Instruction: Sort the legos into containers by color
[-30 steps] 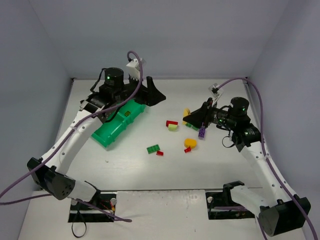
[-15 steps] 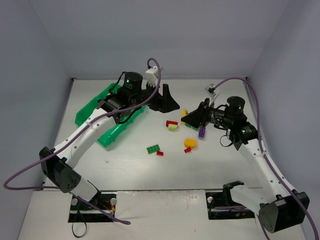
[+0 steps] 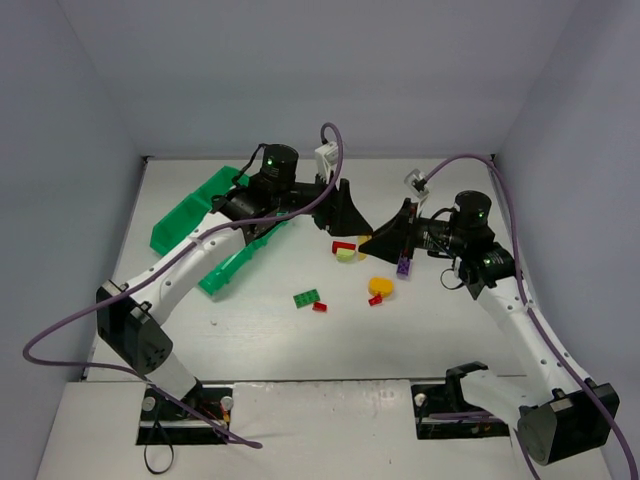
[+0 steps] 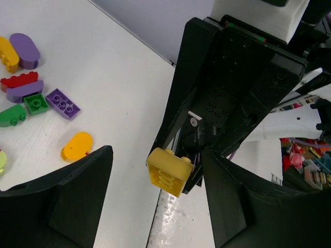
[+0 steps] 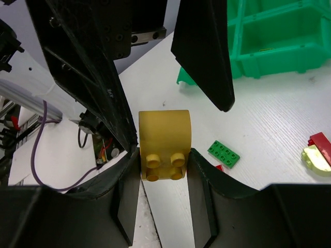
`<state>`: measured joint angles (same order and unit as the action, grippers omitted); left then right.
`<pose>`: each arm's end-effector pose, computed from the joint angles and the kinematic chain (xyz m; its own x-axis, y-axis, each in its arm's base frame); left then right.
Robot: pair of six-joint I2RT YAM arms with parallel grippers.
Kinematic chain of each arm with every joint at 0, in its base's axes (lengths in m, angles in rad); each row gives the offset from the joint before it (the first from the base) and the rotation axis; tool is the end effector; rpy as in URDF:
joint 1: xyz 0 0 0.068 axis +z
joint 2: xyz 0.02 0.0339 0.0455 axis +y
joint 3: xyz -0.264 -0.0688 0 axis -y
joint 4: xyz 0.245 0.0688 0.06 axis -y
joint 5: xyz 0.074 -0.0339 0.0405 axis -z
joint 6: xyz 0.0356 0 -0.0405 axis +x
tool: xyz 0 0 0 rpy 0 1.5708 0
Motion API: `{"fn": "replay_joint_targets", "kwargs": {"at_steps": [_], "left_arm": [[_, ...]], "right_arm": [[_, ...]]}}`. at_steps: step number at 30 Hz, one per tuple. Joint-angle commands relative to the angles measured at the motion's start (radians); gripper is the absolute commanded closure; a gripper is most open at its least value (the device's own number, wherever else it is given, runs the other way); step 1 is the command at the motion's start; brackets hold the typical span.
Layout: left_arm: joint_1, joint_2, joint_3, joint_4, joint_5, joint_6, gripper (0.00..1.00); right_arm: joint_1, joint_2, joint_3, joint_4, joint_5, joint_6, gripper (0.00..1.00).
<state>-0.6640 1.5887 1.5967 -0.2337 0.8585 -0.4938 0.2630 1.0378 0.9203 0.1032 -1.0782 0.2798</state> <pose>0.2701 -0.2456 0.4176 -0.6214 0.0930 -0.7779 0.7827 0.1183 -0.6111 0.2111 0.0893 0.3704 -0.2822 0.0593 -0.9575 -0.9320 0.2198 0.2882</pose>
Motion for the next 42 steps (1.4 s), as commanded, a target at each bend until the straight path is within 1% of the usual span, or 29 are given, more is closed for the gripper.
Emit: {"fn": "replay_joint_targets", "kwargs": {"at_steps": [1,7,13,16,18,22,35,42], "left_arm": [[-0.002,-0.021,0.065,0.082,0.100,0.043,0.37],[0.001,-0.012,0.060,0.092,0.162,0.043,0.37],[0.001,-0.022,0.036,0.148,0.203,0.017,0.39],[0.001,-0.019,0.032,0.152,0.217,0.015,0.41],[0.001,-0.019,0.028,0.155,0.224,0.015,0.47],[0.003,-0.022,0.026,0.152,0.232,0.017,0.50],[0.018,-0.015,0.016,0.054,0.214,0.083,0.49],[0.021,-0.018,-0.007,0.106,0.270,0.069,0.49]], "right_arm": [[0.005,0.002,0.058,0.084,-0.083,-0.022,1.00],[0.005,0.005,0.071,0.084,-0.100,-0.036,1.00],[0.005,0.010,0.071,0.084,-0.103,-0.036,1.00],[0.005,0.008,0.072,0.084,-0.104,-0.034,1.00],[0.004,0.007,0.071,0.084,-0.104,-0.034,1.00],[0.004,0.005,0.066,0.084,-0.103,-0.031,1.00],[0.004,-0.004,0.066,0.082,-0.104,-0.027,1.00],[0.005,-0.007,0.066,0.084,-0.115,-0.021,1.00]]}}
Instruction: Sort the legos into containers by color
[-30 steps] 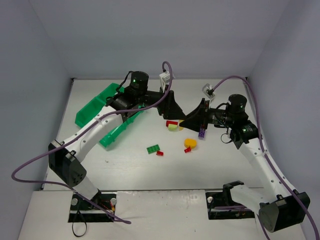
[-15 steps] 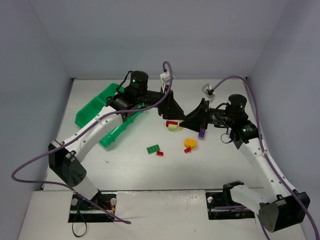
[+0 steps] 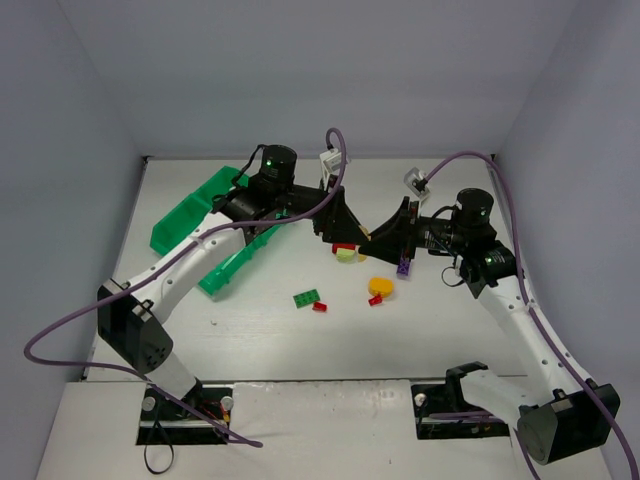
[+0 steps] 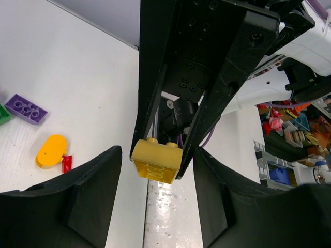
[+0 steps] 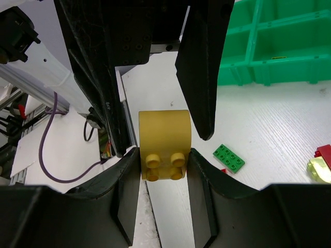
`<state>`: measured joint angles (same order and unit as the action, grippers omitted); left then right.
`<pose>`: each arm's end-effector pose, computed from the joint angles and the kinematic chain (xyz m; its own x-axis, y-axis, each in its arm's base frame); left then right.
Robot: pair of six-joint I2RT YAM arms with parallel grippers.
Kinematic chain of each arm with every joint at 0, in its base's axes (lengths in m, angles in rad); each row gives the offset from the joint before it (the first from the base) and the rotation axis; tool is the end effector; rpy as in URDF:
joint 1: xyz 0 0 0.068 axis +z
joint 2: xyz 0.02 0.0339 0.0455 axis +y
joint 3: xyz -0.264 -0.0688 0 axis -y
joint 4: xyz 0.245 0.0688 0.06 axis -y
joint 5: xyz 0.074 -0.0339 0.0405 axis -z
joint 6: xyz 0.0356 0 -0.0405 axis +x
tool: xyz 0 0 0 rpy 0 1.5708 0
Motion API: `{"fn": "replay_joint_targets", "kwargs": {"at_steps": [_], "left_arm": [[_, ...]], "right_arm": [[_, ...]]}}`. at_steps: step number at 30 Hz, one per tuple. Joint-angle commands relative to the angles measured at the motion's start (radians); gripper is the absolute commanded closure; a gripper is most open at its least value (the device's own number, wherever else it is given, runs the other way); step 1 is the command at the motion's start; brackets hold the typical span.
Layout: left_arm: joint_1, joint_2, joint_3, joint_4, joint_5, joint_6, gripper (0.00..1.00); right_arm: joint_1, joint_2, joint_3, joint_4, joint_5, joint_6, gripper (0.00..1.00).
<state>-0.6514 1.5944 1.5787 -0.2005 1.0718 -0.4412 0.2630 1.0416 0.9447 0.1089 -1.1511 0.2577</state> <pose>0.2682 -0.2438 0.4140 -0.5694 0.1771 -0.8028 0.8062 -0.0705 -0.5874 0.2087 0.0899 0.3785 -0.2405 0.0428 -0.9697 -0.9580 0.1501 0.2442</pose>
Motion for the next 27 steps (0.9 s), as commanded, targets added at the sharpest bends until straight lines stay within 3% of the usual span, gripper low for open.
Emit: {"fn": "replay_joint_targets", "kwargs": {"at_steps": [1,7,17,19,22,23,27], "left_arm": [[0.009,-0.022,0.009,0.081,0.066,0.016,0.49],[0.009,-0.019,0.001,0.111,0.105,0.006,0.51],[0.012,-0.024,-0.017,0.217,0.116,-0.051,0.92],[0.018,-0.025,-0.025,0.243,0.116,-0.071,0.97],[0.030,-0.033,-0.045,0.305,0.126,-0.114,0.98],[0.041,-0.034,-0.051,0.318,0.126,-0.123,0.98],[0.091,-0.050,-0.077,0.340,0.125,-0.139,0.98]], "right_arm": [[0.004,-0.011,0.042,0.078,-0.044,0.000,1.00],[0.004,-0.012,0.040,0.078,-0.045,0.003,1.00],[0.005,-0.014,0.032,0.077,-0.053,0.003,0.97],[0.005,-0.017,0.028,0.075,-0.053,0.003,0.85],[0.004,-0.015,0.023,0.075,-0.048,0.005,0.27],[0.004,-0.015,0.022,0.074,-0.045,0.005,0.00],[0.002,-0.018,0.009,0.063,-0.009,-0.006,0.00]]}}
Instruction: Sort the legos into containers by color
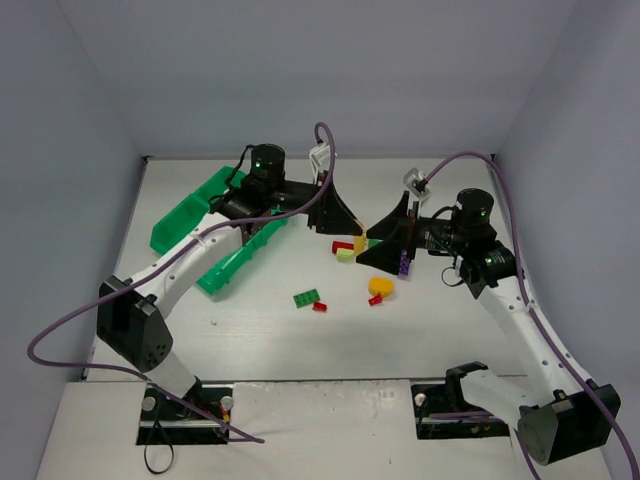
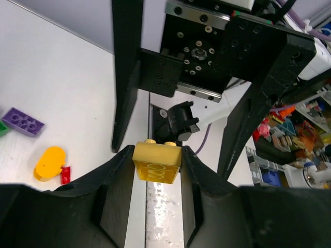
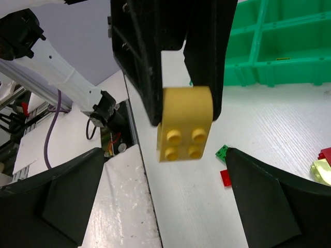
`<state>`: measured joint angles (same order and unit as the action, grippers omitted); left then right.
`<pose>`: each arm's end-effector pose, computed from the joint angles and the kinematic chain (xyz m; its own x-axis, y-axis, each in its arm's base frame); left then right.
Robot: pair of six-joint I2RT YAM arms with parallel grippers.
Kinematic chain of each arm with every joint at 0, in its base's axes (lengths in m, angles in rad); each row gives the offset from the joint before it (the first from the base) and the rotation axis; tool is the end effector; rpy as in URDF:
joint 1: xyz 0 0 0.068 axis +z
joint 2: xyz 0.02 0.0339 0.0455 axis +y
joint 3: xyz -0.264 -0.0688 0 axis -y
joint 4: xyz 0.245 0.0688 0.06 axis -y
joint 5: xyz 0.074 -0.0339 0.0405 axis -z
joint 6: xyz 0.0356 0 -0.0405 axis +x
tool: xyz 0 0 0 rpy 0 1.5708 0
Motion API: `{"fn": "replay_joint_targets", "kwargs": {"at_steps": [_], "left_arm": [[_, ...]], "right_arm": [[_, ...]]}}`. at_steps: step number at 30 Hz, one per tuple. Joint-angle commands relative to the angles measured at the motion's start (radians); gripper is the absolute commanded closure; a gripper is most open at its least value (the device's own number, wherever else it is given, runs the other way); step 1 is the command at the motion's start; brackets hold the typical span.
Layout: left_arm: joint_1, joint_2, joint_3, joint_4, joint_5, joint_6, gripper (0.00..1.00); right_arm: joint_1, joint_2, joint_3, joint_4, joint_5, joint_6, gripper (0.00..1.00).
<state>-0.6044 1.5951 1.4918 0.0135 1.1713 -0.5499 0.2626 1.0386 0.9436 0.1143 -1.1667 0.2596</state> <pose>0.2807 -0.2337 0.4040 -0.5730 0.1487 -0.8060 0.7936 -0.1450 -0.5909 0.2074 0.0897 0.3792 -0.2361 0.0410 -0.9709 -0.9615 0.1351 0.2395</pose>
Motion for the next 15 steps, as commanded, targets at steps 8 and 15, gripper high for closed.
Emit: {"fn": "replay_joint_targets", "kwargs": {"at_steps": [8,15], "left_arm": [[0.331,-0.073,0.034,-0.240,-0.264,0.186,0.98],[0.489,0.002,0.154,-0.405,-0.812,0.268,0.98]], "right_arm": [[-0.023,-0.025,0.001,-0.016,0.162,-0.036,0.00],[-0.031,-0.011,0.012,-0.059,0.242,-0.040,0.00]]}}
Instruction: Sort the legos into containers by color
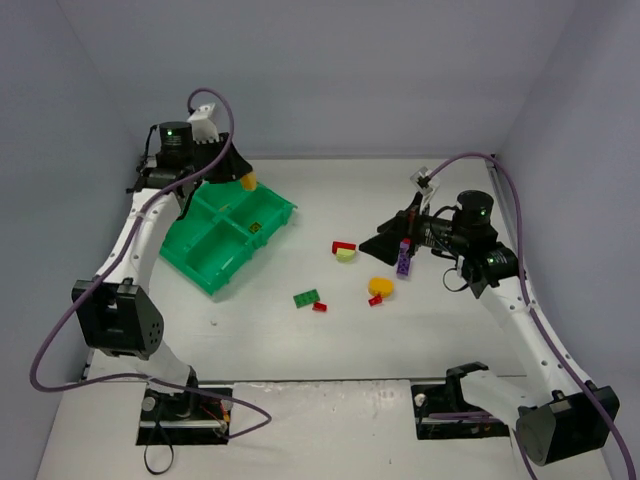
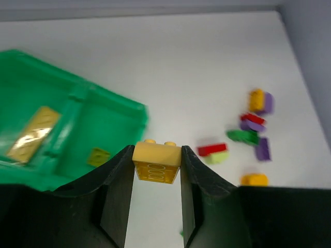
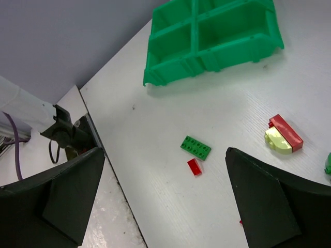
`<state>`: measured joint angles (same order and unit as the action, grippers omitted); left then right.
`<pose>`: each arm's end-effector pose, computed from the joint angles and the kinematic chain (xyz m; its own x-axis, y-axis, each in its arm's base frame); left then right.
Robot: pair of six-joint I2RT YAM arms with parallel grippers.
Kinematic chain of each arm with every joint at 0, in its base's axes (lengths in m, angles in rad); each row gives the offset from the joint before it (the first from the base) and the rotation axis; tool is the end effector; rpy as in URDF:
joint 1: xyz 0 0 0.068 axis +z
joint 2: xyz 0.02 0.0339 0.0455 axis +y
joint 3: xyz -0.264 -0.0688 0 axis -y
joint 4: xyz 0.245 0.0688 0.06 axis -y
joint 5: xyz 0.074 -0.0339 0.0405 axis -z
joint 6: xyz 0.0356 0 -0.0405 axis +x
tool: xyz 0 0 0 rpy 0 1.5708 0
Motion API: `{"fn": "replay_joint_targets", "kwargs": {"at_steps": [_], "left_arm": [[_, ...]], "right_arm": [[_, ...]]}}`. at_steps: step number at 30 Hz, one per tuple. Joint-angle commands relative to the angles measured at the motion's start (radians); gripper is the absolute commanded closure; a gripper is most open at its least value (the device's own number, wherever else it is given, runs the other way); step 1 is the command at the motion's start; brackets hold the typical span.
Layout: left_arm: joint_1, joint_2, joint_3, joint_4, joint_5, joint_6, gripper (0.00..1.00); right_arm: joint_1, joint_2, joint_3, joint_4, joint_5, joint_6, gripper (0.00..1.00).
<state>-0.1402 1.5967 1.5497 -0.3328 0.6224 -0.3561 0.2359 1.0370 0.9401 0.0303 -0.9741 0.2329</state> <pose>0.3634 -0.0723 0.3877 -0.5706 -0.2055 -0.7951 0.4809 0.7012 -0.5264 0.2159 0.0822 0.3705 -0.2785 0.0664 -0.9581 -0.8937 0.3475 0.2839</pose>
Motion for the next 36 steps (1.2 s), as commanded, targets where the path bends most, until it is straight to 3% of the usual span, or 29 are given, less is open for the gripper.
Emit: {"fn": "replay_joint_targets", "kwargs": {"at_steps": [1,2,7,12,18,23,26,31,36], "left_arm": [[0.036,0.035,0.111,-0.066,-0.348,0.092,0.98],[0.051,0.104,0.183,-0.096,-0.443,0.124,0.98],[0.054,0.244,0.276,-0.110,-0.527,0.184,0.90],[0.054,0.382,0.416,-0.141,-0.602,0.213,0.89],[0.054,0.480,0.480,-0.161,-0.650,0.238,0.72],[0.053,0.480,0.469,-0.163,-0.648,0.240,0.52],[0.051,0.473,0.469,-0.173,-0.635,0.235,0.45],[0.030,0.399,0.435,-0.204,-0.622,0.249,0.44],[-0.076,0.211,0.271,-0.230,-0.504,0.354,0.45]], "right_arm": [[-0.006,-0.009,0.017,0.019,0.075,-0.015,0.00],[-0.009,-0.005,0.016,0.007,0.098,-0.023,0.00],[-0.015,-0.003,0.012,0.002,0.106,-0.029,0.00],[-0.027,-0.008,0.011,-0.007,0.114,-0.030,0.00],[-0.046,-0.028,0.002,-0.021,0.126,-0.033,0.00],[-0.056,-0.040,-0.009,-0.026,0.135,-0.037,0.00],[-0.058,-0.035,-0.008,-0.026,0.133,-0.040,0.00],[-0.058,-0.028,0.002,-0.026,0.132,-0.041,0.00],[-0.058,-0.037,0.005,-0.026,0.129,-0.043,0.02]]}}
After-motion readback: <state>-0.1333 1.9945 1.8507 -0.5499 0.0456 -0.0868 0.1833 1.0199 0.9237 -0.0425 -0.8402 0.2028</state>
